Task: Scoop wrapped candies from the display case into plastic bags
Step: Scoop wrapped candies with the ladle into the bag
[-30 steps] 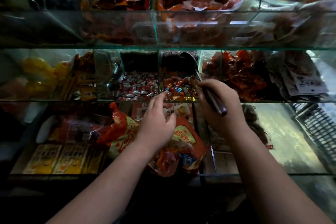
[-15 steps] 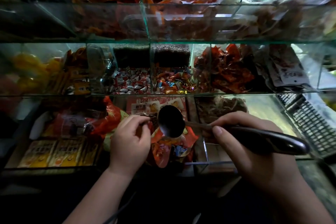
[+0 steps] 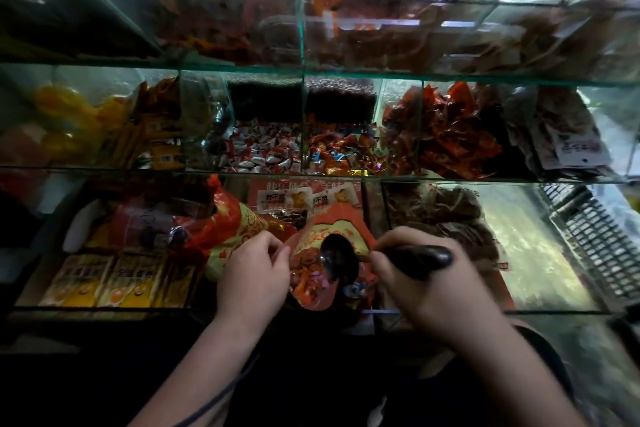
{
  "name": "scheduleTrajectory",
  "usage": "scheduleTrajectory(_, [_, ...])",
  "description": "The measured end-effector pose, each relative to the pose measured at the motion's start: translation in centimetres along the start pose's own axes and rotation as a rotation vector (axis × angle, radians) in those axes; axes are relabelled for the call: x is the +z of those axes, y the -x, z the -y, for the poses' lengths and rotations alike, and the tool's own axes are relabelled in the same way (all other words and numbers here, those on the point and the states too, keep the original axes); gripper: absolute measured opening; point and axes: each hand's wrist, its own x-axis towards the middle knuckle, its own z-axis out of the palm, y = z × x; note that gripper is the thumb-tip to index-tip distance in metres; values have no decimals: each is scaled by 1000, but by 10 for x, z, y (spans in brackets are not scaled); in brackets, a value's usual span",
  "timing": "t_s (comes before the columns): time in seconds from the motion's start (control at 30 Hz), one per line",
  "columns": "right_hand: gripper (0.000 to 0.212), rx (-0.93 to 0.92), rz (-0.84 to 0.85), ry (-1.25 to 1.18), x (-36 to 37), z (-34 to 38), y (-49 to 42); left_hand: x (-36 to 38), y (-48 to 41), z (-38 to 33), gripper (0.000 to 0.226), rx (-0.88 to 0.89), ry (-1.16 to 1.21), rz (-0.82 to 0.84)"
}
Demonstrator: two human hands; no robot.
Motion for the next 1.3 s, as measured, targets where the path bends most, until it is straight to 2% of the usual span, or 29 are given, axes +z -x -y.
scheduleTrajectory(0.1, [4,153,126,16,45,-13,-24,2,2,4,26,33,18,-57])
scheduleTrajectory(0.23, [11,232,232,50,84,-32,-39,2,2,10,26,45,28,-78])
scheduleTrajectory(0.33, [18,310,154,-62,89,-42,-45,2,0,11,26,55,49,-67])
scheduleTrajectory(0.43, [14,355,110,-259,85,-45,-43,1,1,11,26,72,46,-65])
scheduleTrajectory(0.63, [17,738,-187,-802,66,-45,-34,-2,3,16,28,59,44,-69])
scheduleTrajectory(0.7, [16,796,-206,-874,62,-44,-33,-2,2,16,27,57,44,-66])
scheduleTrajectory(0.83, [21,786,-196,-903,63,-44,-31,-4,1,15,25,60,46,-57])
scheduleTrajectory(1.03, [23,768,-271,-949,49,-56,-23,-10,4,6,19,96,69,-61])
scheduleTrajectory(1.1, [22,797,-283,-996,43,-60,-19,-15,8,-4,22,218,144,-147])
scheduleTrajectory(1.17, [20,795,-305,-1044,36,-63,-15,-18,12,-15,19,413,248,-225])
scheduleTrajectory(1.23, [17,772,-318,-1074,27,-65,-11,-18,15,-26,18,480,312,-146])
scheduleTrajectory(1.3, [17,753,-315,-1091,19,-64,-7,-15,14,-36,22,375,249,27])
